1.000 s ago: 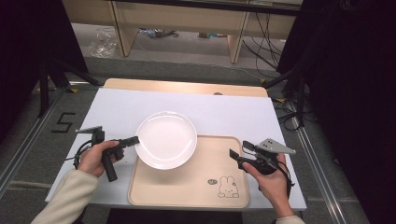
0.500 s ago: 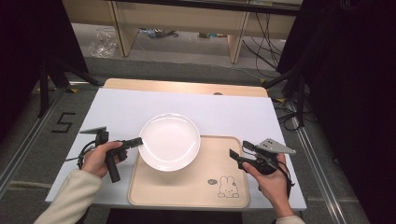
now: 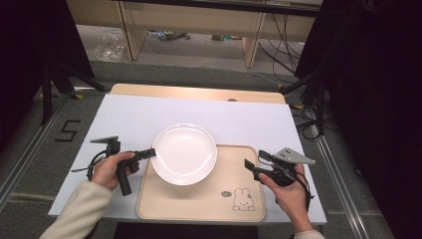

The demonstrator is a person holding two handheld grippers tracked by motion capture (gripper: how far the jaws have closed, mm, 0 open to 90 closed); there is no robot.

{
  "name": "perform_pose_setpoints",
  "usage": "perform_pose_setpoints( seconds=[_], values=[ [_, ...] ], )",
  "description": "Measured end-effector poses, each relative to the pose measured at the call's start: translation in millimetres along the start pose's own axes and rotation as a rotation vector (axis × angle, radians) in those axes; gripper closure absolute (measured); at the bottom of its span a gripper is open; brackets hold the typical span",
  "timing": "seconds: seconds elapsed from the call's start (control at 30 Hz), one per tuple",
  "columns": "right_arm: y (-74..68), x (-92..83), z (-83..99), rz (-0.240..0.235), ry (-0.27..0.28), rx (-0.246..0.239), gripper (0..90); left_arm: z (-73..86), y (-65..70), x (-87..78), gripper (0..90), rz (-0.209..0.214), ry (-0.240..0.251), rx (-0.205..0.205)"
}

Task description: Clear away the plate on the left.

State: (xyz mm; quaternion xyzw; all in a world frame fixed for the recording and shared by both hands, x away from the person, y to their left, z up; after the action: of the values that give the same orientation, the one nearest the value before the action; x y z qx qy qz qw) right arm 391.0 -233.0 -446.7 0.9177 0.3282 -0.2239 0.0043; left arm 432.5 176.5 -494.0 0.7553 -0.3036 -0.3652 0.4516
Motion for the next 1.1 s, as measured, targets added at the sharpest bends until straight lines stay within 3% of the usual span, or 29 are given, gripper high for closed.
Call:
perform_pose_setpoints(
  seconds=[0.23,0.33,0.37,0.87,0.97,1.0,1.1],
  values=[
    [-0.2,-0.1,0.0,0.0,-0.001,-0.002,32.2,2.0,0.3,1.6,87.6,-0.013,-0.028,0.005],
    [-0.1,0.0,0.0,0.0,0.0,-0.001,32.2,2.8,0.0,3.9,87.6,-0.005,-0.014,0.006],
    [-0.1,0.0,0.0,0.0,-0.001,-0.001,32.2,3.5,-0.2,3.7,87.6,-0.036,-0.027,-0.003],
    [0.1,-0.4,0.4,0.008,-0.009,-0.006,32.3,13.8,-4.3,17.2,87.5,-0.062,-0.066,0.008],
    [-0.3,-0.4,0.4,0.012,-0.006,0.0,32.3,16.7,-6.1,20.2,87.3,-0.09,-0.077,0.009],
    [-3.2,1.2,0.5,0.002,0.008,0.028,32.2,17.2,-6.4,20.9,87.3,-0.095,-0.079,0.013],
    [-1.6,0.8,0.7,0.011,0.001,0.006,32.3,19.3,-7.6,23.0,86.9,-0.109,-0.088,0.027]
  ],
)
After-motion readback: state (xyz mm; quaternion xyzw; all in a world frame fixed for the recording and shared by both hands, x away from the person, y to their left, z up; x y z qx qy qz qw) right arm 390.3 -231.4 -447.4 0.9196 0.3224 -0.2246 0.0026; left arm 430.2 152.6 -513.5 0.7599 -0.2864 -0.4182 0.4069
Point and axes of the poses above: each handheld gripper's, and its own axes: x roughly forward along the jaws, z roughly out of its underside, y roughly to its right, the point moved 5 cm from there along x, roughly forward along the jaws, and after that the axes turned 1 degree about -x, right-handed, at the moved point
